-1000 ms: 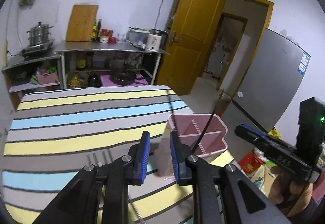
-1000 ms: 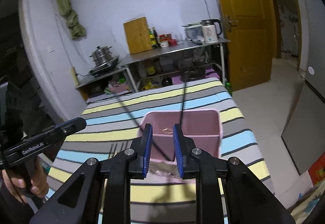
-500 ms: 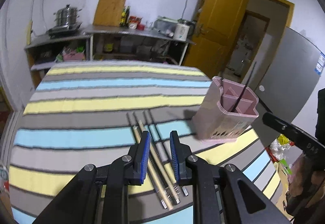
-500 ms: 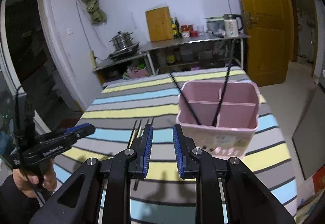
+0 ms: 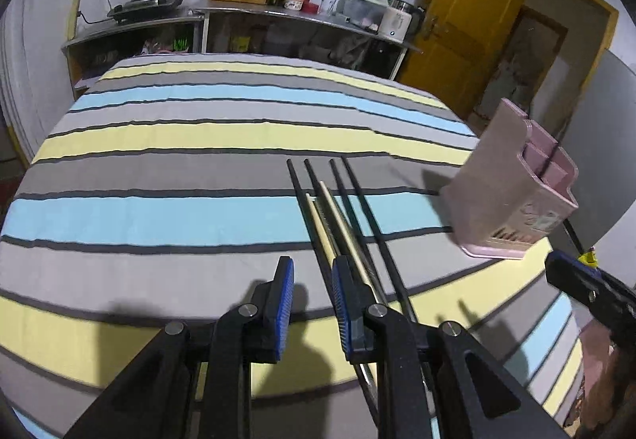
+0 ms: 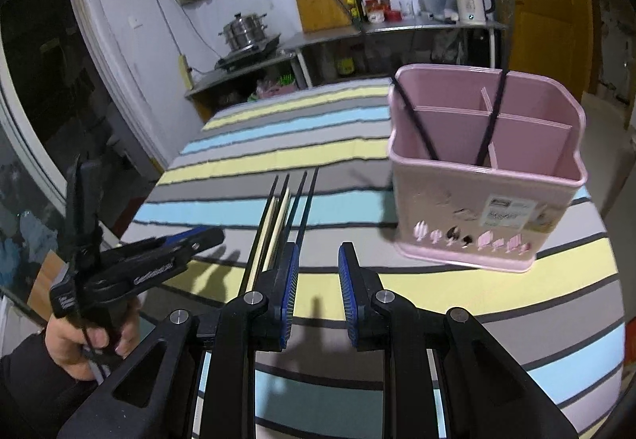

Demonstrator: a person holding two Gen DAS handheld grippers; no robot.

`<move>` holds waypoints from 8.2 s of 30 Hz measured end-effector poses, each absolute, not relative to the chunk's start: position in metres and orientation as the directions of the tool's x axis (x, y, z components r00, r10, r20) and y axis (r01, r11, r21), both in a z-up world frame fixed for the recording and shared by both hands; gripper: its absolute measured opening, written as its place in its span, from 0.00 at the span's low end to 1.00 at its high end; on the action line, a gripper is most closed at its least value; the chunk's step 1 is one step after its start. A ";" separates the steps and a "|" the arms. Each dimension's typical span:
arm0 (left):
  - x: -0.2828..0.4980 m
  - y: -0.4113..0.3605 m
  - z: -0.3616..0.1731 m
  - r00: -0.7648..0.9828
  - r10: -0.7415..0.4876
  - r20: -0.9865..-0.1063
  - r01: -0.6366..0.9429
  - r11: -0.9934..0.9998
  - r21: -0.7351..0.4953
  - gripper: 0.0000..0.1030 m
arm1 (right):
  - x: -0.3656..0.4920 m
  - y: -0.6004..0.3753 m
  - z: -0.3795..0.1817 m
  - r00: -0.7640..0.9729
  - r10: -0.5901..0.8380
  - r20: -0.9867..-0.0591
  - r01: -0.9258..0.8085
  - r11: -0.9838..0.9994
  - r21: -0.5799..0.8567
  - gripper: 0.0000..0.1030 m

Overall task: Organize utensils
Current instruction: 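Close the right gripper on more chopsticks while the left gripper grasps a black chopstick, then lift the chopsticks with both grippers and carry them over the pink holder, then lower the chopsticks into the holder compartments and open both grippers, then move both open grippers back toward the remaining chopsticks on the table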

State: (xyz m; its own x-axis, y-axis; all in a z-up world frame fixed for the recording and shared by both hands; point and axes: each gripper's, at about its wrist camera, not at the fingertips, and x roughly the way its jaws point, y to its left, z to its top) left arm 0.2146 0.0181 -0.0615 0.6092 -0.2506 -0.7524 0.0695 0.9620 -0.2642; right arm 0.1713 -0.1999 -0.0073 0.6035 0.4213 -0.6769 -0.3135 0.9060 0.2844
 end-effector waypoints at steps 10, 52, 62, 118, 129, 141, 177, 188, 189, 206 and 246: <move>0.267 0.023 -0.079 0.601 -0.245 -0.761 0.037 0.959 -0.279 0.19 | 0.195 -0.171 -0.040 0.556 0.411 -0.723 -0.327 0.907 0.264 0.21; 0.268 0.050 -0.093 0.567 -0.256 -0.783 -0.053 0.937 -0.345 0.19 | 0.268 -0.119 -0.083 0.511 0.344 -0.788 -0.328 0.925 0.191 0.21; 0.274 0.042 -0.092 0.555 -0.164 -0.815 -0.009 0.979 -0.203 0.09 | 0.281 -0.111 -0.089 0.512 0.309 -0.801 -0.329 0.932 0.149 0.14; 0.160 0.048 0.085 0.699 -0.342 -0.628 0.194 0.936 -0.294 0.04 | 0.179 -0.182 0.061 0.696 0.431 -0.574 -0.347 0.902 0.256 0.05; 0.163 0.017 0.116 0.698 -0.405 -0.591 0.265 0.912 -0.312 0.04 | 0.163 -0.210 0.083 0.739 0.415 -0.530 -0.318 0.909 0.269 0.05; 0.201 -0.047 0.133 0.649 -0.489 -0.583 0.362 0.872 -0.328 0.04 | 0.160 -0.262 0.102 0.792 0.343 -0.505 -0.221 0.932 0.287 0.05; 0.293 -0.117 0.087 0.605 -0.496 -0.623 0.396 0.866 -0.305 0.04 | 0.232 -0.306 0.070 0.792 0.260 -0.552 -0.100 0.948 0.303 0.05; 0.285 -0.110 0.086 0.617 -0.506 -0.603 0.399 0.861 -0.315 0.13 | 0.231 -0.304 0.064 0.776 0.266 -0.573 -0.095 0.946 0.310 0.17; 0.281 -0.108 0.087 0.621 -0.509 -0.596 0.400 0.860 -0.317 0.13 | 0.230 -0.303 0.065 0.777 0.264 -0.572 -0.093 0.946 0.310 0.18; 0.206 -0.036 0.081 0.710 -0.443 -0.547 0.322 0.895 -0.308 0.13 | 0.171 -0.289 0.078 0.801 0.294 -0.522 -0.150 0.942 0.301 0.21; 0.209 0.015 -0.063 0.599 -0.296 -0.744 0.087 0.948 -0.307 0.28 | 0.162 -0.196 -0.014 0.601 0.452 -0.659 -0.315 0.892 0.325 0.21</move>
State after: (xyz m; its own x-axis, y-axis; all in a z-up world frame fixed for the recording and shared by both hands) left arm 0.2091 0.0152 -0.0627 0.5985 -0.2961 -0.7444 0.0867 0.9477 -0.3072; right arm 0.1622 -0.1964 -0.0138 0.6011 0.4523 -0.6589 -0.3150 0.8918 0.3249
